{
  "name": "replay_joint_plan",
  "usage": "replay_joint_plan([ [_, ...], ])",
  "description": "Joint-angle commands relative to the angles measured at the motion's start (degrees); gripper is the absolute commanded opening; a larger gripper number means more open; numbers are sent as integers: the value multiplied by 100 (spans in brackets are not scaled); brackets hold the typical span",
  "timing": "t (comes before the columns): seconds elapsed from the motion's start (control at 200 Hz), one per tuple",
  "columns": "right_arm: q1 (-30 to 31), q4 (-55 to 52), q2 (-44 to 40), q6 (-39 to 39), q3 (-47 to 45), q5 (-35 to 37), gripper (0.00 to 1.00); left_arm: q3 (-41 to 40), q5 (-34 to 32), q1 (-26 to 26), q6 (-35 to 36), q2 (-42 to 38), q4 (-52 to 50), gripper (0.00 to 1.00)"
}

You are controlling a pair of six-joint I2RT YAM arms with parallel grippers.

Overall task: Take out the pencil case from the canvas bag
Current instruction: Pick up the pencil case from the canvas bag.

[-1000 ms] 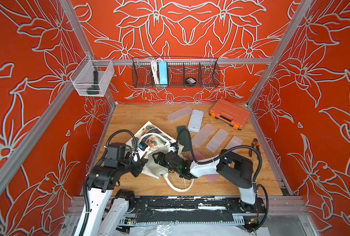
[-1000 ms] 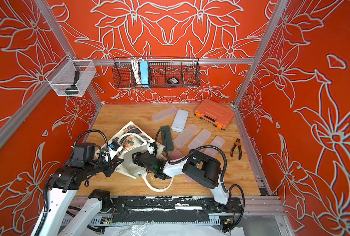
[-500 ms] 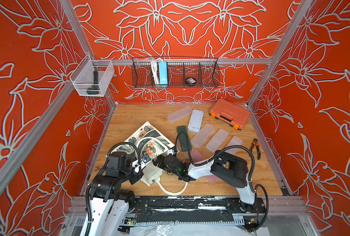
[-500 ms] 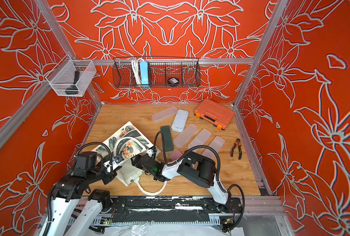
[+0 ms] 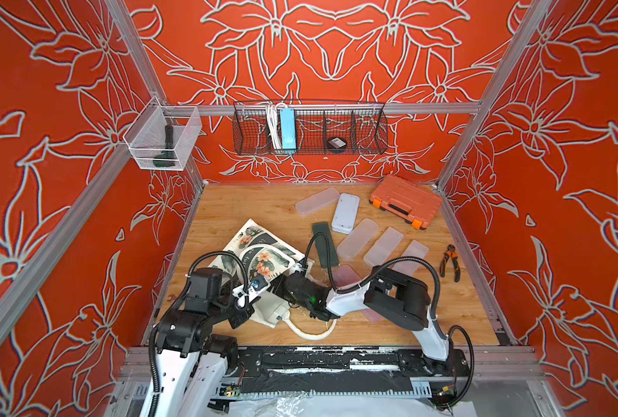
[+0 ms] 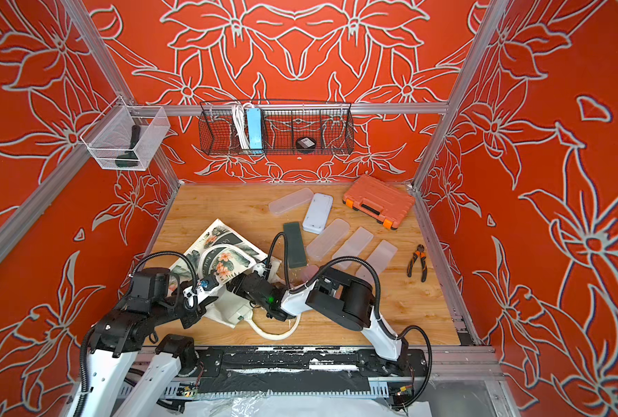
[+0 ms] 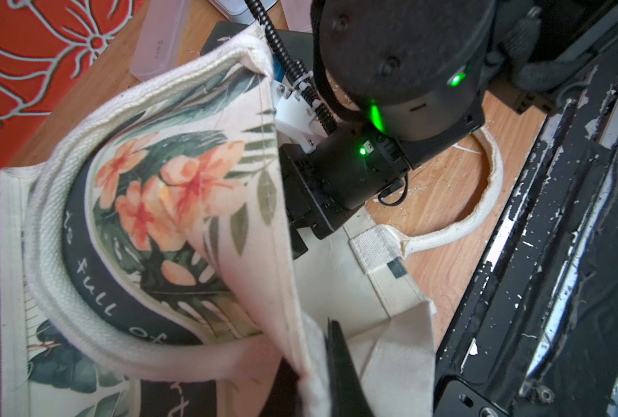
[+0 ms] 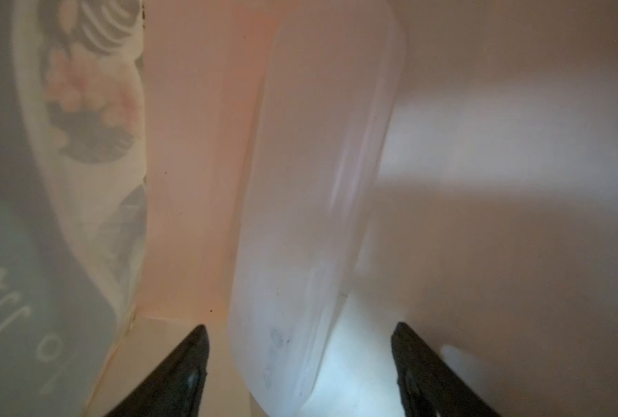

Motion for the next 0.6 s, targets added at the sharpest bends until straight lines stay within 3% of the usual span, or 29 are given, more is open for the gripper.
replay_joint_plan([
  [0.0,39,175,302,180,228,-319,80,157,623,1,61,-87,-123,0],
  [0.175,70,-92,347,-2,553,-469,83,261,893,-3,-184,-77,3,0],
  [0.325,68,566,728,176,741,-820,83,431,1269,-3,-506,-39,129,0],
  [0.595,53,488,1164,167,1437,-1495,82,654,1675,-3,-534,-25,-83,0],
])
